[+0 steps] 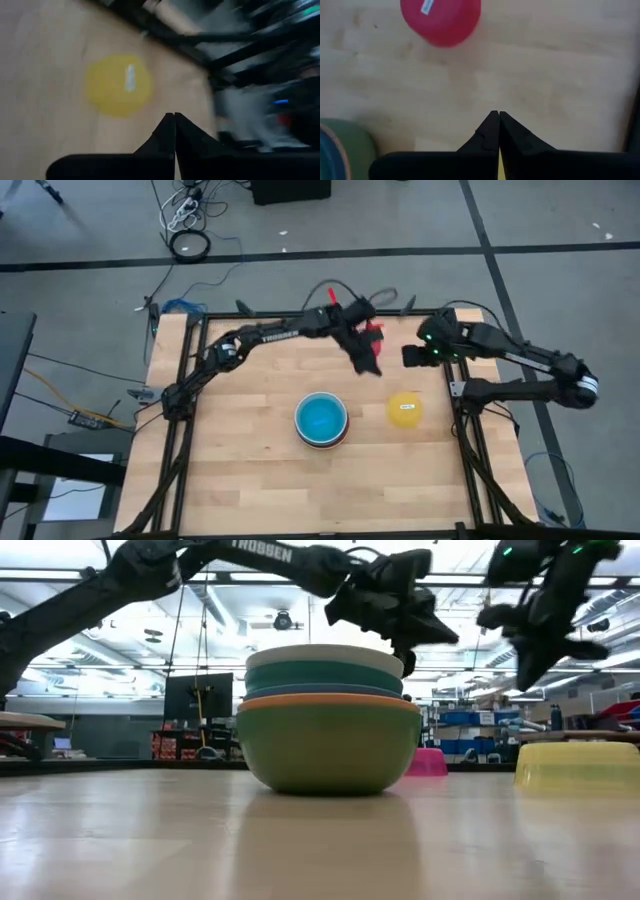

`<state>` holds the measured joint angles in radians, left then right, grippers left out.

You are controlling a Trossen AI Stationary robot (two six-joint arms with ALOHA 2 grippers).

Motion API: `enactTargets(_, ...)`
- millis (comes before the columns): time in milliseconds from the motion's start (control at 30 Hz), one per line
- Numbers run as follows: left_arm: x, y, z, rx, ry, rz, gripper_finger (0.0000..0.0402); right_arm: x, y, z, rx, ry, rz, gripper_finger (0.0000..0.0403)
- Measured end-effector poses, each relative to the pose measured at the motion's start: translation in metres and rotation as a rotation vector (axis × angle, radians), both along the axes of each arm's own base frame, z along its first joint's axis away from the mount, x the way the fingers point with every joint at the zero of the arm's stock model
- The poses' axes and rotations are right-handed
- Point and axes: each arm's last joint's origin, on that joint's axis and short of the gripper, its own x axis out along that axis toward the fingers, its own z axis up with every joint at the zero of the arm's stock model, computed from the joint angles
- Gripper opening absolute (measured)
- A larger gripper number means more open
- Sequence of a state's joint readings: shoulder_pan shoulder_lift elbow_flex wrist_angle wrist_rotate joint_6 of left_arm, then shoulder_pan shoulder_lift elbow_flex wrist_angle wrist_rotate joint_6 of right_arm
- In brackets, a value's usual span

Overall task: Nest bowls inside each other
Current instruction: Adjust the yellow bowl on the table

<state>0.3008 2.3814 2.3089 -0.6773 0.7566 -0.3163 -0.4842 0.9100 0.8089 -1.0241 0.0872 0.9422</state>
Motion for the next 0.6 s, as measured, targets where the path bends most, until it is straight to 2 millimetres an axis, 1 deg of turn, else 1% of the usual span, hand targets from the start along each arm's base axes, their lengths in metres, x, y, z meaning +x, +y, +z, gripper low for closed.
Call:
enactTargets(67, 0.003, -0.014, -0.007, 0.109, 0.051, 0.041, 0.0006, -0.007, 0.011, 0.002, 0.011, -0.013, -0.004, 0.0000)
enactTargets(133, 0.008, -0.024, -0.012, 0.184, 0.066, 0.078, 0.0006, -0.010, 0.020, -0.002, 0.030, -0.020, 0.006, 0.0000)
enactTargets(200, 0.012, -0.031, -0.013, 0.221, 0.064, 0.102, 0.0006, -0.009, 0.027, -0.010, 0.059, -0.008, 0.011, 0.0000)
enactTargets(267, 0.013, -0.036, -0.012, 0.255, 0.073, 0.135, 0.0006, -0.008, 0.033, -0.023, 0.100, 0.027, 0.018, 0.0000)
enactTargets(333, 0.012, -0.040, -0.013, 0.254, 0.101, 0.147, 0.0006, -0.007, 0.040, -0.036, 0.136, 0.066, 0.017, 0.0000)
enactTargets(433, 0.015, -0.045, -0.024, 0.239, 0.142, 0.141, 0.0006, -0.006, 0.050, -0.051, 0.173, 0.109, 0.004, 0.0000)
enactTargets(600, 0.020, -0.058, -0.038, 0.216, 0.178, 0.124, 0.0006, -0.003, 0.068, -0.069, 0.225, 0.102, -0.005, 0.0000)
